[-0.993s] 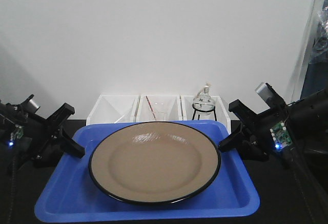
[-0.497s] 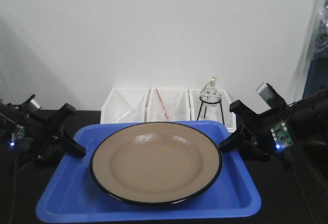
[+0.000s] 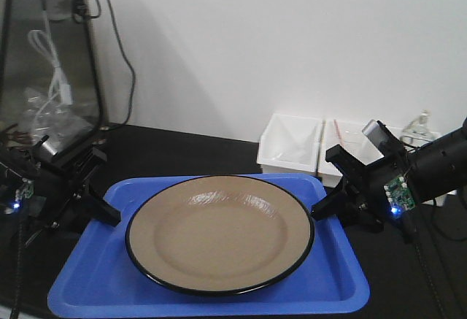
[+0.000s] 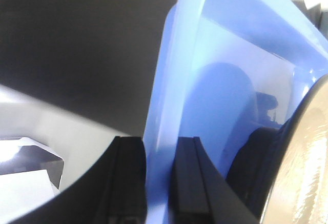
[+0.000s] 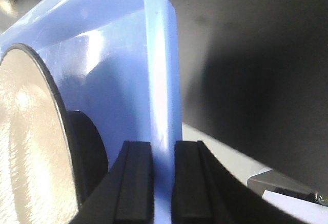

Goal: Place disk in tray to left cabinet
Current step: 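Hold the tray level with both grippers while the base drives to the cabinet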

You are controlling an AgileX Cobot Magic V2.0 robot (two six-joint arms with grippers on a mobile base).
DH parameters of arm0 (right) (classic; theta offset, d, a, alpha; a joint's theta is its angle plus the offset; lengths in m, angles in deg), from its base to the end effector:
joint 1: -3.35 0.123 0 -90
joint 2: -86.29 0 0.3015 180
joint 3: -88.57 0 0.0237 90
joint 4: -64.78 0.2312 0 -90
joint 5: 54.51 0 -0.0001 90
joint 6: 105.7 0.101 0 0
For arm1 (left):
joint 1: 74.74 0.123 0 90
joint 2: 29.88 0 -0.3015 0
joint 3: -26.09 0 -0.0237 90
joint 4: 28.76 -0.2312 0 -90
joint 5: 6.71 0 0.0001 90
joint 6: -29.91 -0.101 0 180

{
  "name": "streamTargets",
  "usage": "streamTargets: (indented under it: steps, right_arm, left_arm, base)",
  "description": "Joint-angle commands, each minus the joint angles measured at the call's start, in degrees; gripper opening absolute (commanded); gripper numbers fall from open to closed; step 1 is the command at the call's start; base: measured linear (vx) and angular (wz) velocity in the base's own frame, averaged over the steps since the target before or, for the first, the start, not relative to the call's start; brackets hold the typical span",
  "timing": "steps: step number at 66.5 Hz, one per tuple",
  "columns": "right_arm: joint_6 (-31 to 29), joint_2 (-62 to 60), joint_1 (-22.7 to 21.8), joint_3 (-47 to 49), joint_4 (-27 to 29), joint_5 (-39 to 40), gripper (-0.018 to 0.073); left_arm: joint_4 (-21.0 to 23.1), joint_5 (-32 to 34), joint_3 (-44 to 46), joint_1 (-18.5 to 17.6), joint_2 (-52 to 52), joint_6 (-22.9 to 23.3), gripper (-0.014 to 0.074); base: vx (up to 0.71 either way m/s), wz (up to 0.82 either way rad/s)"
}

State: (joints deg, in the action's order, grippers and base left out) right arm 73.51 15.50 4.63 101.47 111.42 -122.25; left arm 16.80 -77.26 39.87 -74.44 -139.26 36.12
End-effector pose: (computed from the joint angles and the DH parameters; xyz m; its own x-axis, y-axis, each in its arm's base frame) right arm 0.3609 0.0761 0.3378 -0.9552 0.2446 -0.1667 0.0514 0.6916 0.7204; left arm 0.3597 -0.0661 0.3388 -0.9464 -0.3170 -0.0623 -0.1767 0.6694 -0.7216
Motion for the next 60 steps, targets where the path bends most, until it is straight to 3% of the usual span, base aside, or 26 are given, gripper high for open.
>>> streamTargets:
  steps: [1, 60]
  right_arm:
    - [0.3, -3.1, 0.5, 1.9, 7.4, -0.8, -0.0006]
    - [0.3, -3.1, 0.5, 1.9, 7.4, -0.9, -0.0006]
  left_arm:
    - [8.6, 0.7, 1.8, -0.7, 3.1, 2.0, 0.0000]
    - [8.6, 0.7, 1.8, -0.7, 3.1, 2.0, 0.0000]
  base:
    - [-0.14, 0.60]
    - [-0.07, 0.56]
